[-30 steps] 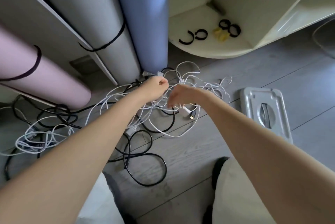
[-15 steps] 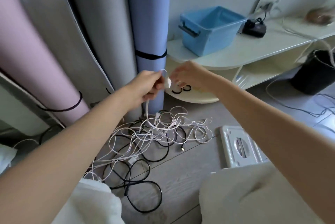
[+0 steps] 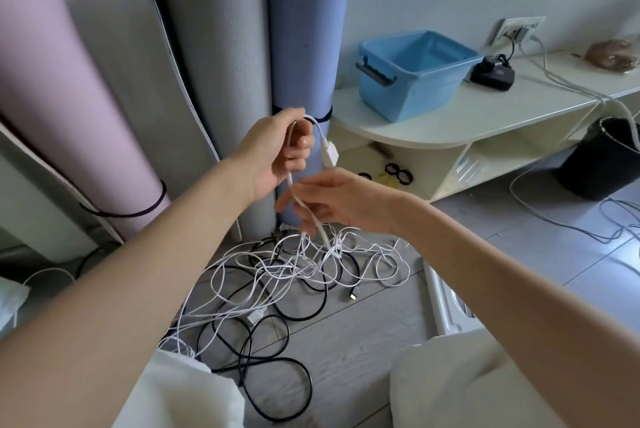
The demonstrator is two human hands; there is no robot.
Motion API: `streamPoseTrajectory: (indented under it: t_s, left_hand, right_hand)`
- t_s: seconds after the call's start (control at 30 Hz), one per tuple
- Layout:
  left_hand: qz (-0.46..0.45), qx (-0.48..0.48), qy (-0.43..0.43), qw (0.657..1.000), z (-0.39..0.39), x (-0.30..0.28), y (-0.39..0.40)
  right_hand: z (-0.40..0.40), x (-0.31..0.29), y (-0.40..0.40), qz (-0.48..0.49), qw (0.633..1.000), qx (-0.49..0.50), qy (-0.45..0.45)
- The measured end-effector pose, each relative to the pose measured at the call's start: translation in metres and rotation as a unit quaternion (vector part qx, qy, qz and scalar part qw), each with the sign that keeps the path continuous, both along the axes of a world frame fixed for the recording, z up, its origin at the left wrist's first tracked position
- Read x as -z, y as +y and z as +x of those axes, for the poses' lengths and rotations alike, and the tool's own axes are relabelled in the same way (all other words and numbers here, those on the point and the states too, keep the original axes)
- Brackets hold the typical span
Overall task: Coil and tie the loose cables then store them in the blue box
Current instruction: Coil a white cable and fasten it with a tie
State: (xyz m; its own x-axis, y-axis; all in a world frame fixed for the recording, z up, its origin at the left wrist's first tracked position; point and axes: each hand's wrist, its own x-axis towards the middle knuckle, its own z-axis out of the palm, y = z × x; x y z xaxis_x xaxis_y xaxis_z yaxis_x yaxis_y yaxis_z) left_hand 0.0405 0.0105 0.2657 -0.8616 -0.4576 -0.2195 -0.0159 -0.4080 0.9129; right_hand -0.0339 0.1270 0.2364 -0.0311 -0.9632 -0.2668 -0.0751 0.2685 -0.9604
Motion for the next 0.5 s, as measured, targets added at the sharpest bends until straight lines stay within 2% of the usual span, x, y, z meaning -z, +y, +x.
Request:
streamPoseTrajectory:
  t_s: [0.07, 0.13, 0.23, 0.3, 0.4, 0.5]
  left_hand:
    - [0.037, 0.007, 0.012, 0.999, 0.0, 0.001, -0.003]
    - [0.052, 0.031, 0.006, 0.998, 0.001, 0.002, -0.004]
    - [0.045, 0.124, -0.032, 0.991, 0.005, 0.003, 0.002]
    - [0.011, 0.217, -0.076, 0.973, 0.009, 0.005, 0.009]
    - [-0.014, 0.311, -0.143, 0.94, 0.013, 0.011, 0.018]
    - [-0.057, 0.329, -0.206, 0.92, 0.013, 0.02, 0.02]
  right_hand:
    - [0.0, 0.003, 0.0, 0.018, 0.993, -0.034, 0.113]
    - [-0.003, 0.005, 0.003, 0.076, 0.971, -0.076, 0.213]
    - [-0.016, 0.01, 0.008, 0.206, 0.907, -0.125, 0.346]
    - [-0.032, 0.009, 0.009, 0.237, 0.863, -0.084, 0.438]
    - [-0.06, -0.002, 0.016, 0.202, 0.855, 0.051, 0.474]
    - [-0.082, -0.014, 0.025, 0.174, 0.886, 0.124, 0.411]
